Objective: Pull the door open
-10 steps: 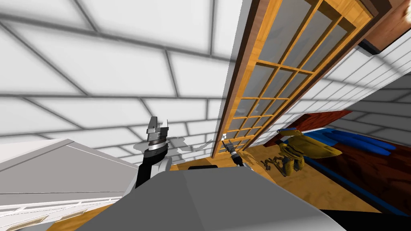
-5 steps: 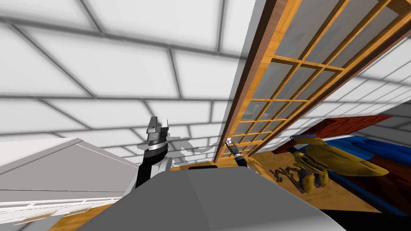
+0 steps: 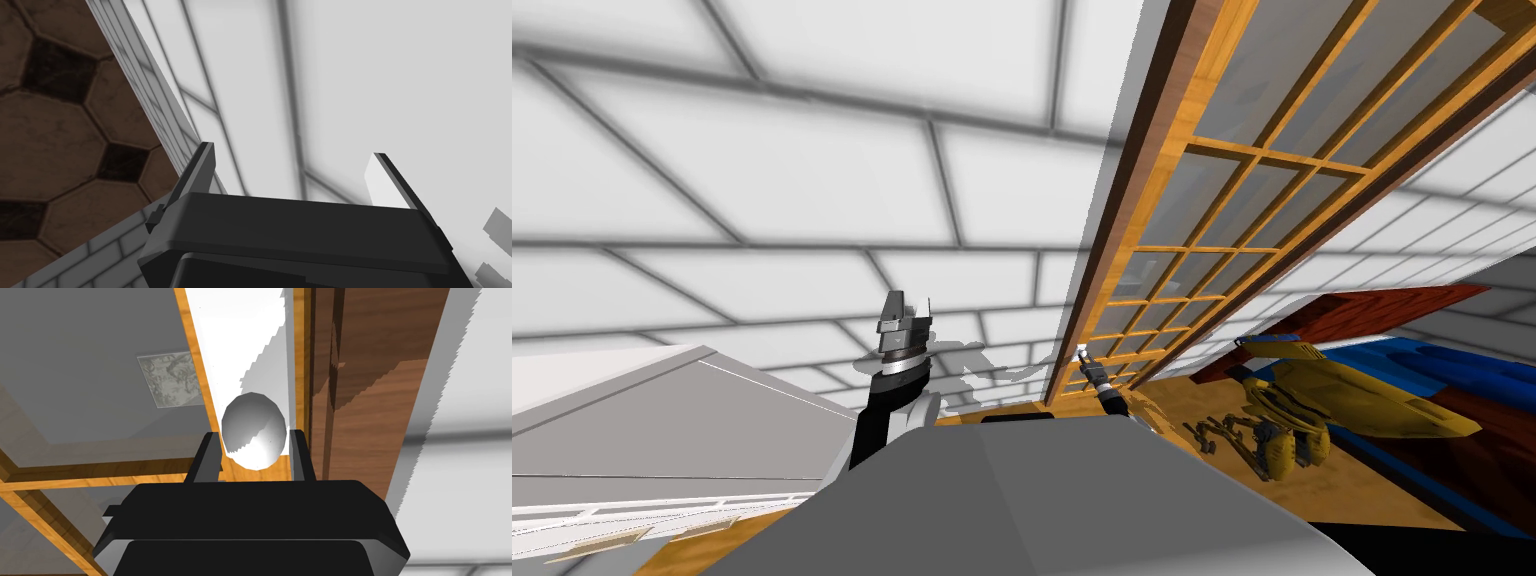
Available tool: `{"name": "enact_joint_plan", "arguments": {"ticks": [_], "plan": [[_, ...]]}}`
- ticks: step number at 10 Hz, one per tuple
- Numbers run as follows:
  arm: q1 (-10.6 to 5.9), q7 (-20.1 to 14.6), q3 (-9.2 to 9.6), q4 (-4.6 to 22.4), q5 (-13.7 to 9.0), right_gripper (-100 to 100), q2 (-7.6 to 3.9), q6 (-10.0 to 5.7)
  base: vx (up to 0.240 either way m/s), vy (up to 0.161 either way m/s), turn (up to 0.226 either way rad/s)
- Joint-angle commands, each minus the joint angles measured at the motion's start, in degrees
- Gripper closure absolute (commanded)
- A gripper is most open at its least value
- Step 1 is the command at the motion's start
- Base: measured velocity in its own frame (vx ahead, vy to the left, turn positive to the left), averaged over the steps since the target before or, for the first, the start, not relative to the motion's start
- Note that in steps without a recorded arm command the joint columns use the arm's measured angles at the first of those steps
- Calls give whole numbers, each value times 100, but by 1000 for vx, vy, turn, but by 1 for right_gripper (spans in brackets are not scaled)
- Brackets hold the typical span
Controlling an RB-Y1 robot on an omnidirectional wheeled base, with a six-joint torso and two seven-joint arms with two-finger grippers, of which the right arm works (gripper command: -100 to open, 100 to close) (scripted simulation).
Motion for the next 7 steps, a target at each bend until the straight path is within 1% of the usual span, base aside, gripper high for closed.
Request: {"name": "enact_joint_plan", "arguments": {"ticks": [1,2,3,4,5,7], "plan": [[-5,-4,14,3,7,100,19,7,0,0,0],[-5,-4,14,3,7,100,19,7,0,0,0],[-3,-206,22,-5,-54,100,0,13,-19,-6,24],[-4,-274,29,-6,-71,100,0,17,-29,-17,34],[-8,-479,53,-11,-125,100,2,27,-33,-23,65],[-12,-741,83,-18,-195,100,4,41,-37,-24,45]]}}
